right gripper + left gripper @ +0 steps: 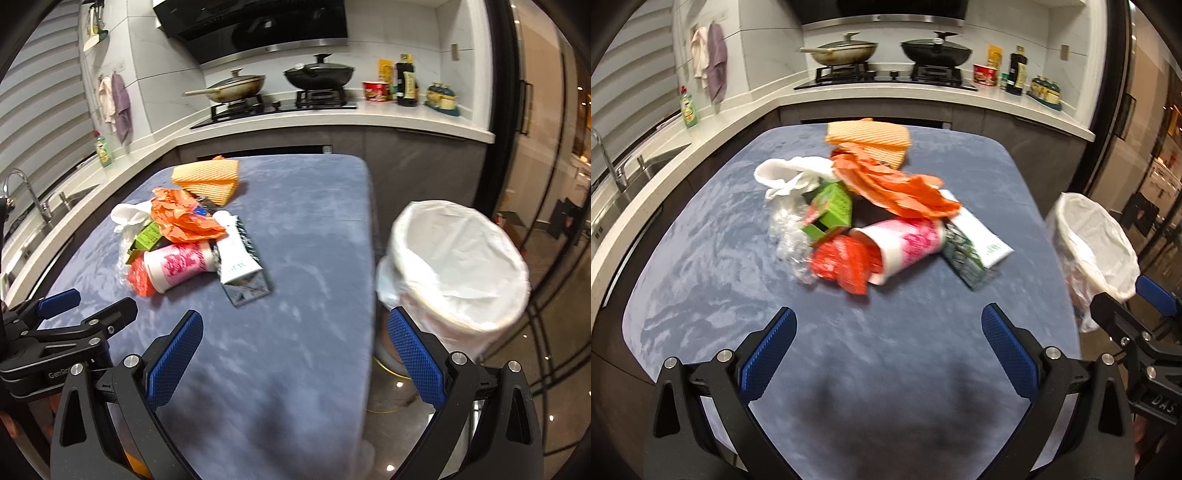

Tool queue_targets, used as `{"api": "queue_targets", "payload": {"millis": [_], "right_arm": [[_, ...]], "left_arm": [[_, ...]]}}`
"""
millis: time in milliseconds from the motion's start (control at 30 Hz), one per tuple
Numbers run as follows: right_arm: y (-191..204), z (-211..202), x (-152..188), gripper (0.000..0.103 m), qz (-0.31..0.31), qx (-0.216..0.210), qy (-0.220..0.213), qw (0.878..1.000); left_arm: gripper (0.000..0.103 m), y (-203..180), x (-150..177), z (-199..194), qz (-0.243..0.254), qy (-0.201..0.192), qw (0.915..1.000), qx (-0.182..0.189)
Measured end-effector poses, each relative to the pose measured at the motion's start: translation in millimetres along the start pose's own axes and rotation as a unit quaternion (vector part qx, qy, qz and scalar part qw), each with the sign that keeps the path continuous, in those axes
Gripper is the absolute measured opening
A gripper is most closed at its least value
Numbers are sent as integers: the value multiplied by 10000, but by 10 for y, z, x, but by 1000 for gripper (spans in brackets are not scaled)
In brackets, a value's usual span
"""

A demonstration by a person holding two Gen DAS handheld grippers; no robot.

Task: Collect trash
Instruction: 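Reach the right gripper to the white milk carton and grasp it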

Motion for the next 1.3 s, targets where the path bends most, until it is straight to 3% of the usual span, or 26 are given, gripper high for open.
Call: {"api": "queue_targets", "payload": {"millis": [500,733,900,967,1233,1300], "right_arm": [[441,949,-238,92,-439,-214,330,9983],[535,1239,-247,78,-561,-210,571,9966],[621,1356,-255,68,-666,-215,641,9955],[629,1375,-251,52,-678,-217,678,9952],[515,1231,-177,51,-523,-219,725,9958],[458,1147,-143,51,-487,-137,708,9962]], "left_arm": [[96,562,-163,595,-477,444,9978,91],[96,715,-187,780,-564,562,9967,179],[96,837,-205,888,-675,603,9956,245],[96,860,-216,931,-729,638,9948,302],[95,807,-302,1048,-828,637,9926,616],[91,785,-329,1053,-856,589,9920,716]]}}
Point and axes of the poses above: each gripper's, at about its wrist camera, not at the fingertips, and z roughly the way its jaws point, y to its left, x to its underside, the point moved 3 cm from there along z, roughly the way its jaws point, and after that the axes turned 4 degrees about y, right-handed, at the moved point
